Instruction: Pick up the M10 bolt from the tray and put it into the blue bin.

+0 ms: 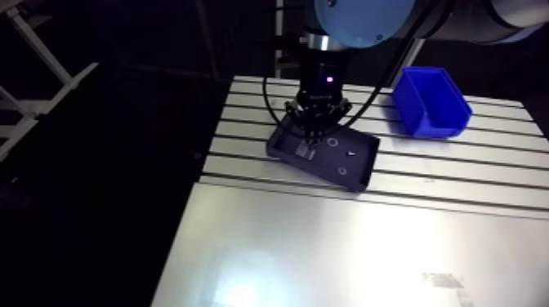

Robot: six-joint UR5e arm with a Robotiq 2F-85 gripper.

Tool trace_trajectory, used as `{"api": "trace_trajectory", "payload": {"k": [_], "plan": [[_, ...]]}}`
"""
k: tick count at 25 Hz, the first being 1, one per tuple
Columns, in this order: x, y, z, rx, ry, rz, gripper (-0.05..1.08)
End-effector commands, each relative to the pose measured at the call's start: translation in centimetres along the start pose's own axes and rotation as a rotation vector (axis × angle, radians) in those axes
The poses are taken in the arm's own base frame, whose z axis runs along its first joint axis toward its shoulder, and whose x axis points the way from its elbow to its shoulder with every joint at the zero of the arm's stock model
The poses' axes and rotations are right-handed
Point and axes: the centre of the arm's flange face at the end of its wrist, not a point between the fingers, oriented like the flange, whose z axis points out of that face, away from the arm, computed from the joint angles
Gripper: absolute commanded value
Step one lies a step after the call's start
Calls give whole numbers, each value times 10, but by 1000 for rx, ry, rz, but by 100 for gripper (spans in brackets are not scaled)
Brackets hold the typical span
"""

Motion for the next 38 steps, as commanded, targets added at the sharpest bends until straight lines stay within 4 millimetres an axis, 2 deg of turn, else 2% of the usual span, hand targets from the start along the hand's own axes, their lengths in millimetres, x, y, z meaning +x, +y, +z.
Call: {"api": "trace_trajectory", "payload": {"k": [1,12,22,35,38], "plan": [[0,0,0,0,0,0,86],[-2,2,-12,-25,25,-2,104],[-22,0,-52,-21,39,-5,106],[-92,1,-168,-20,46,-49,106],[-103,26,-193,-14,55,-68,106]]}}
